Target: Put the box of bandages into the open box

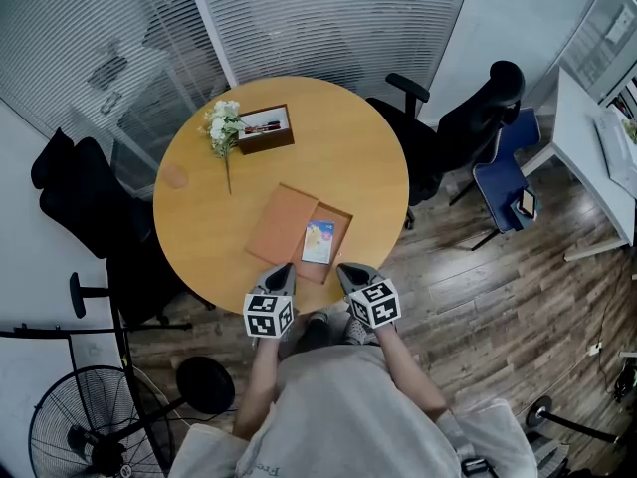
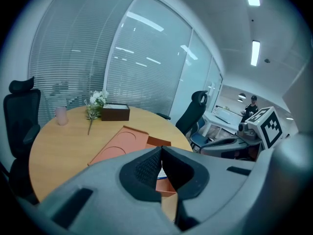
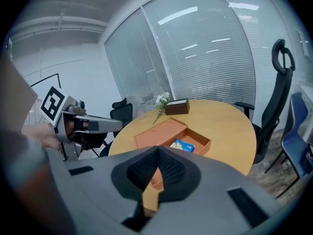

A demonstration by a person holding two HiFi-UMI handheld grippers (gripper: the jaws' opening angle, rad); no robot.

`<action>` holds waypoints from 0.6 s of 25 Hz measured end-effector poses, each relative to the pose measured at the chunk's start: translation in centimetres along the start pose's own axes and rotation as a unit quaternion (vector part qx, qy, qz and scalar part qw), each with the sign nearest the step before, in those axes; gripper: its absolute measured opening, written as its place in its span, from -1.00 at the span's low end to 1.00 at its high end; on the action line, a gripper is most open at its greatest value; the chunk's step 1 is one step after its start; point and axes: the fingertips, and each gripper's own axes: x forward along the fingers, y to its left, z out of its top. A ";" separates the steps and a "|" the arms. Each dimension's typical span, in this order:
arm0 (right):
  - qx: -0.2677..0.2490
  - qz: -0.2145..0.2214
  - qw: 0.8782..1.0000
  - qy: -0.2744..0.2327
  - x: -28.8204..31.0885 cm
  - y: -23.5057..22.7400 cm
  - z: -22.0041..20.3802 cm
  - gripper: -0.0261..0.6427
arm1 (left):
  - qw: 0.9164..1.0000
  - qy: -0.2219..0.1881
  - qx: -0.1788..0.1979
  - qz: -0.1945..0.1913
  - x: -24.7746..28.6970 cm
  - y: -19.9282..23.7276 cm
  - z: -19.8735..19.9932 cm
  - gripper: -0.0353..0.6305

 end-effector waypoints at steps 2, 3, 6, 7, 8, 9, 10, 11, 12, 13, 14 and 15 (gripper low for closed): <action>-0.001 -0.001 1.000 -0.001 0.0 0.0 0.0 -0.93 | 1.000 -0.009 0.001 0.002 -0.2 0.0 0.1 -0.86; -0.002 -0.002 1.000 -0.002 -0.1 -0.1 0.0 -0.93 | 1.000 -0.013 0.000 0.002 -0.3 0.0 0.1 -0.86; -0.006 -0.005 1.000 -0.003 -0.1 -0.2 0.1 -0.93 | 1.000 -0.019 -0.005 0.001 -0.5 0.0 0.0 -0.86; -0.006 -0.005 1.000 -0.004 0.0 -0.2 0.1 -0.93 | 1.000 -0.019 -0.006 0.002 -0.5 0.0 0.0 -0.86; -0.005 -0.004 1.000 -0.005 0.1 -0.2 0.1 -0.93 | 1.000 -0.019 -0.007 0.002 -0.6 0.1 0.0 -0.86; -0.005 -0.003 1.000 -0.005 0.1 -0.2 0.1 -0.93 | 1.000 -0.020 -0.008 0.002 -0.6 0.2 0.0 -0.86; -0.005 -0.002 1.000 -0.005 0.2 -0.2 0.2 -0.93 | 1.000 -0.020 -0.008 0.002 -0.6 0.2 0.0 -0.86; -0.005 -0.002 1.000 -0.005 0.2 -0.2 0.2 -0.93 | 1.000 -0.021 -0.008 0.001 -0.6 0.1 0.1 -0.86; -0.006 -0.001 1.000 -0.005 0.1 -0.2 0.2 -0.93 | 1.000 -0.023 -0.011 -0.001 -0.6 0.0 0.1 -0.86; -0.006 -0.001 1.000 -0.005 0.1 -0.2 0.2 -0.93 | 1.000 -0.026 -0.015 -0.005 -0.6 -0.1 0.2 -0.86; -0.006 0.000 1.000 -0.006 0.1 -0.2 0.2 -0.93 | 0.999 -0.029 -0.022 -0.009 -0.7 -0.3 0.3 -0.86; -0.006 0.000 1.000 -0.005 0.0 -0.2 0.2 -0.93 | 0.999 -0.033 -0.028 -0.013 -0.7 -0.5 0.5 -0.86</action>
